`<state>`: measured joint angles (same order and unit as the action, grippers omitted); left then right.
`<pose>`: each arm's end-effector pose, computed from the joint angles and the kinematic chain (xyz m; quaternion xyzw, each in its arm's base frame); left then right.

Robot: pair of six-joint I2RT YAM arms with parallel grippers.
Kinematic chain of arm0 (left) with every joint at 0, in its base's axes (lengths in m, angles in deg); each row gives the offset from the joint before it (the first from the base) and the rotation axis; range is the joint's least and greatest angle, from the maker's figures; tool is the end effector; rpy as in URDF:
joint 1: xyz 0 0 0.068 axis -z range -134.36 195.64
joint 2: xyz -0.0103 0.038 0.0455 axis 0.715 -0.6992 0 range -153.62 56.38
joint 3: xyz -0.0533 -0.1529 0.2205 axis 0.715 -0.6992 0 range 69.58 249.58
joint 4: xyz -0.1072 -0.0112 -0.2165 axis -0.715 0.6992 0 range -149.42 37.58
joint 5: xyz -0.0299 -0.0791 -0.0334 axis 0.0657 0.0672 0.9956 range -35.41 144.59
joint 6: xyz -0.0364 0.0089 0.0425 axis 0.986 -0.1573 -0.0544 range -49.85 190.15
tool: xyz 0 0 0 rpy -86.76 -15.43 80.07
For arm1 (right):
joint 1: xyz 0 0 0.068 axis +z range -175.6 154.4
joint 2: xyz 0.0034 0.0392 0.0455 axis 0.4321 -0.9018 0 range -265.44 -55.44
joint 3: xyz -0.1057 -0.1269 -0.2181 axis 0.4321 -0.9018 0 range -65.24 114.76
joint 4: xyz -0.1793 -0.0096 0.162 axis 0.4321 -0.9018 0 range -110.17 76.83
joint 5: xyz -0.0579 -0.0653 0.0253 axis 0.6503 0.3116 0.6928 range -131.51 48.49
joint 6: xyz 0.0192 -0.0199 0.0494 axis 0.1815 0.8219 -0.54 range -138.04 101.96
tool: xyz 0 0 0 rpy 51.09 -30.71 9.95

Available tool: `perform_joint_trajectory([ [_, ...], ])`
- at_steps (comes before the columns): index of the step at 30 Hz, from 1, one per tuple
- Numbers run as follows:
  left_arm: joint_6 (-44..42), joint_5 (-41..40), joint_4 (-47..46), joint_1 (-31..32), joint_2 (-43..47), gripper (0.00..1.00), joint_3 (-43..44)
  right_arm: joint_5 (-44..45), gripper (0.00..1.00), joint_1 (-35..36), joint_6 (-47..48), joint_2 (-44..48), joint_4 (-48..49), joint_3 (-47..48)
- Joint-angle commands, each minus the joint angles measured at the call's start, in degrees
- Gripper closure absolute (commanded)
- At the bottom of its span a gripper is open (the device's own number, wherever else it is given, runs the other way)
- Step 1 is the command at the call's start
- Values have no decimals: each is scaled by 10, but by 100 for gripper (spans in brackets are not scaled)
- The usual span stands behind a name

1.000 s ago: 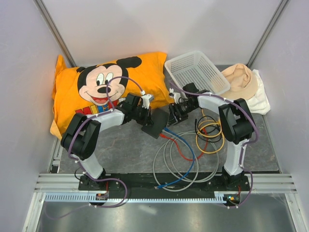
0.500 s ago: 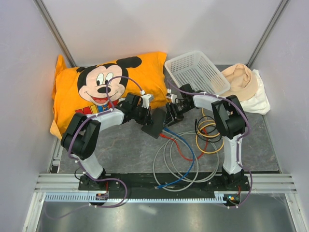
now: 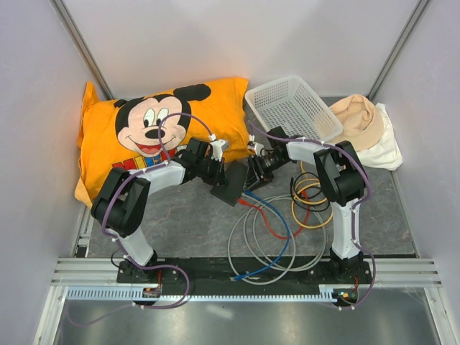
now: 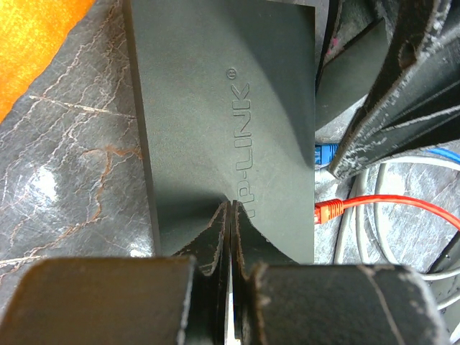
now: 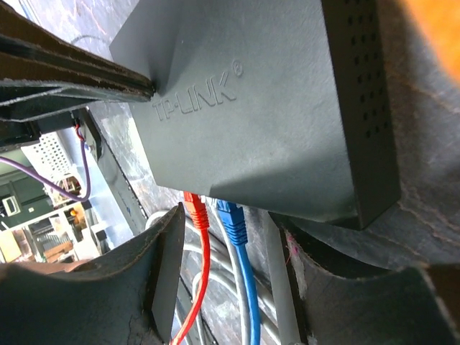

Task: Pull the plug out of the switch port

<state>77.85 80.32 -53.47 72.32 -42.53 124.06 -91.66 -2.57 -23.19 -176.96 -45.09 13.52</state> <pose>0.2897 -0.1648 0.1767 0.2256 0.8922 -0.2978 0.2536 0.3468 0.1805 0.1354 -0.1954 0.8780 0.4368 0.0149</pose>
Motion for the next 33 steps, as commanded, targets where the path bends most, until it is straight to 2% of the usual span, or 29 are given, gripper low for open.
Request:
perform_joint_trajectory([
  [1,-26,-24,37,-4,-24,98,-1,35,44,4,26,-16,-33,-13],
  [21,-26,-25,40,-3,-32,98,5,45,56,-1,-10,-60,-5,-1],
  [33,-23,-24,42,-3,-44,98,9,70,68,-6,-36,-71,2,7],
])
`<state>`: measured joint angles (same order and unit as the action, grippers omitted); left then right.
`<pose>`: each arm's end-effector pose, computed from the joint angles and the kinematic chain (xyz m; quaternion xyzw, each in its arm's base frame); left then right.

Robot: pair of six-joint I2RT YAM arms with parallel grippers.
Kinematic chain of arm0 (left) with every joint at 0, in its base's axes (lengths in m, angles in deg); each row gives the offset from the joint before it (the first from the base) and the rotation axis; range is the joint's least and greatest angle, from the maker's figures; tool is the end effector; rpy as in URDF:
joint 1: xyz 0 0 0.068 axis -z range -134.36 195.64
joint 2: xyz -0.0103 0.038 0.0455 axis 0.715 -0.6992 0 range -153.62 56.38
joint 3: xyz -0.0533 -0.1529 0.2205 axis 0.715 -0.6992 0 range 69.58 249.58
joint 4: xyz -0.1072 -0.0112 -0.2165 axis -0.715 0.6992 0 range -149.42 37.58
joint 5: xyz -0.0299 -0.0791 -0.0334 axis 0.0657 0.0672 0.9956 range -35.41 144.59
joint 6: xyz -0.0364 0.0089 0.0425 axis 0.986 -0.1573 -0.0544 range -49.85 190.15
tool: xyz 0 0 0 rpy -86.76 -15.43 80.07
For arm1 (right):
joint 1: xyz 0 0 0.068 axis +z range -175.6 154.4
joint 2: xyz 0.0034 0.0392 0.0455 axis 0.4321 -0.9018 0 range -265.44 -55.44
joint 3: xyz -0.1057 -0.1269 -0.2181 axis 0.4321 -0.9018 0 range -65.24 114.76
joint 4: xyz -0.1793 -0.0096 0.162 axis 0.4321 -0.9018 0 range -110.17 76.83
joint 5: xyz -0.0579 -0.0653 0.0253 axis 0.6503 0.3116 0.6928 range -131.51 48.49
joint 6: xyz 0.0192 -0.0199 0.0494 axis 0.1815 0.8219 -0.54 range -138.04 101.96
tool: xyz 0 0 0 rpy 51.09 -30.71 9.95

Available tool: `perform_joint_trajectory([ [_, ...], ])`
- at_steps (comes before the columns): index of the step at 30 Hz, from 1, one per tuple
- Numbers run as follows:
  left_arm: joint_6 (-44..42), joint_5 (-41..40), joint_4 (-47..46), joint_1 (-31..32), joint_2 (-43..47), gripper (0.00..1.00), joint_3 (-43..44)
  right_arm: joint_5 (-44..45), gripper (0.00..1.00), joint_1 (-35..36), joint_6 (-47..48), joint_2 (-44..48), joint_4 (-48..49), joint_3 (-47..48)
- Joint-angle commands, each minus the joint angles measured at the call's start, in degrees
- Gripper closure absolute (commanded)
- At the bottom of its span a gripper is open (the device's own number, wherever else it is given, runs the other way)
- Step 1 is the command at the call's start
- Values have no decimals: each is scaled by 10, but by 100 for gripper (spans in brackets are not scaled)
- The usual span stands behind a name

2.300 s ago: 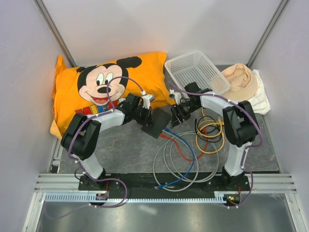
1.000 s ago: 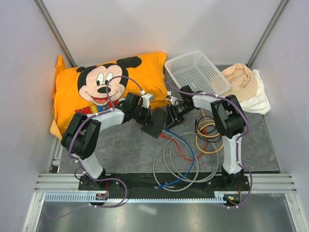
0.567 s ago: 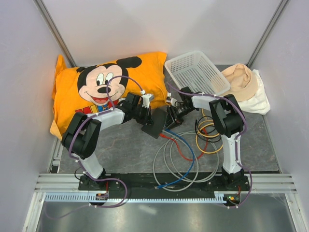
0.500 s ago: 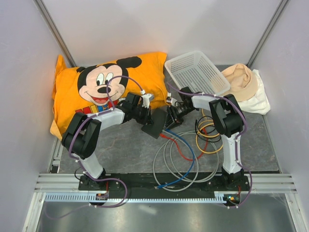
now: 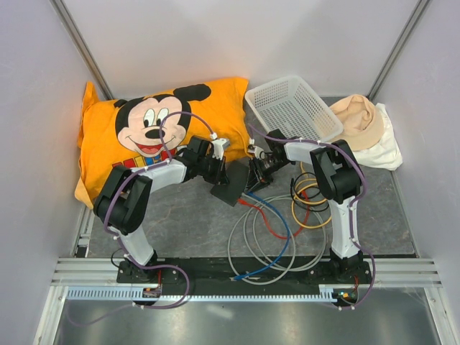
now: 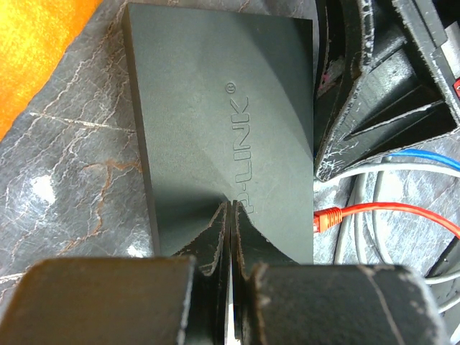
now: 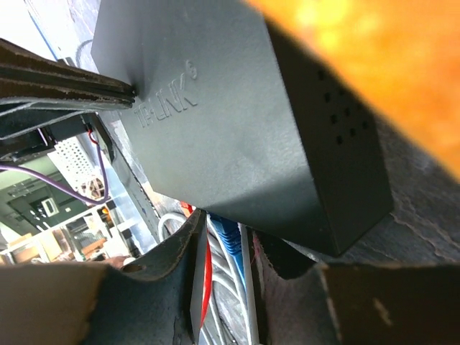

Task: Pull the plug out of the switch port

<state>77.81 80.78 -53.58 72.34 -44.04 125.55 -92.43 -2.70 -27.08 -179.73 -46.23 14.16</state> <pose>0.2956 -0.1683 0.1757 0.2274 0.8908 -0.3014 0.2530 0.3480 0.1804 0.1200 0.1532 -0.8859 -0.4371 0.0265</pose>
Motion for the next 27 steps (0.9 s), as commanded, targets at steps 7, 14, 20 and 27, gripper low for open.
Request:
perform_joint_trajectory([
  [7,-20,-24,45,-3,-29,99,-9,104,75,-5,-8,-46,12,5],
  [14,-19,-22,46,-3,-32,99,-9,114,99,-7,11,-48,-9,8],
  [20,-17,-24,43,-3,-31,99,-9,168,100,-32,46,-24,-40,-25],
  [27,-12,-22,36,-3,-37,99,-7,190,99,-40,86,-6,-73,-76],
])
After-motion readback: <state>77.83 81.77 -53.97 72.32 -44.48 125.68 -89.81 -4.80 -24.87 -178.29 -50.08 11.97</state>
